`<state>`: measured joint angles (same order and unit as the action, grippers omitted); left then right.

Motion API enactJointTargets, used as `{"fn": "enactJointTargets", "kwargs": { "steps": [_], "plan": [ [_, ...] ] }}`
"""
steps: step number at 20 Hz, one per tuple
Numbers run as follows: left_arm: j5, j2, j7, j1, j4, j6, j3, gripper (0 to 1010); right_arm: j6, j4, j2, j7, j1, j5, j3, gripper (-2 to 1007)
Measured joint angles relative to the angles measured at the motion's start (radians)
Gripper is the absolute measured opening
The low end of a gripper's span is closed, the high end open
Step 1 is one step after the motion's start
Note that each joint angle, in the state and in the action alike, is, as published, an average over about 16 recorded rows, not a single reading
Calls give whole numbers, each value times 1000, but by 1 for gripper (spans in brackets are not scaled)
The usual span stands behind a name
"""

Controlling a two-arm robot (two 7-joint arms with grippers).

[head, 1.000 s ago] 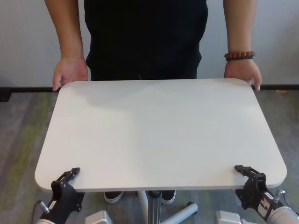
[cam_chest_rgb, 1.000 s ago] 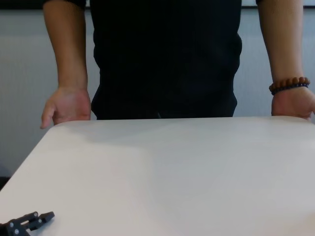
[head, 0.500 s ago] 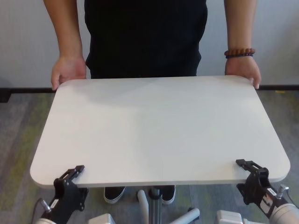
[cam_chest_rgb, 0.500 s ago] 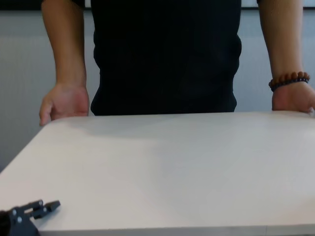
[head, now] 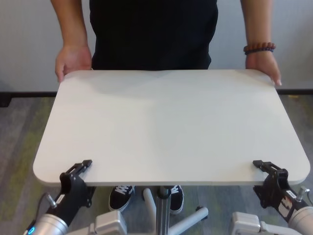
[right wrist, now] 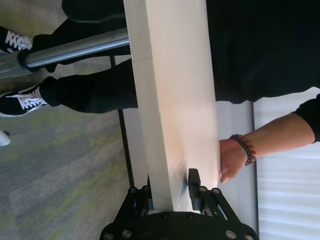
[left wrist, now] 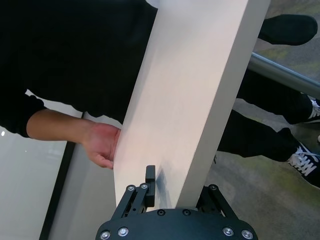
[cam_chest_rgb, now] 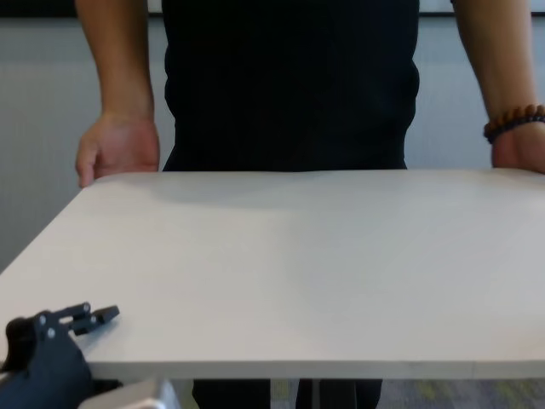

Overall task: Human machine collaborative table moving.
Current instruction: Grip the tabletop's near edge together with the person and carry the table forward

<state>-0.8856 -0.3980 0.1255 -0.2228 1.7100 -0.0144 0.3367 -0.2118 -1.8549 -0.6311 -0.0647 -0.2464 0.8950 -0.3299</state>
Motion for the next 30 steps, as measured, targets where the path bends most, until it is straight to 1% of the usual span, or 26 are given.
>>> {"fn": "enactJointTargets", "kwargs": {
  "steps": [6,12,17,24,30],
  "plan": [
    [0,14,-9,48,-25,-2,10,376,5,-2,-2,-40,21,1,21,356],
    [-2,32,-8,101,-70,0,27,376,23,24,6,-71,62,9,28,356],
    [-9,46,1,144,-115,3,48,376,44,65,23,-82,101,18,25,356],
    [-23,68,18,207,-189,7,81,376,72,134,47,-85,152,28,12,357],
    [-31,88,34,255,-247,9,106,376,89,183,56,-89,197,32,2,357]
  ]
}}
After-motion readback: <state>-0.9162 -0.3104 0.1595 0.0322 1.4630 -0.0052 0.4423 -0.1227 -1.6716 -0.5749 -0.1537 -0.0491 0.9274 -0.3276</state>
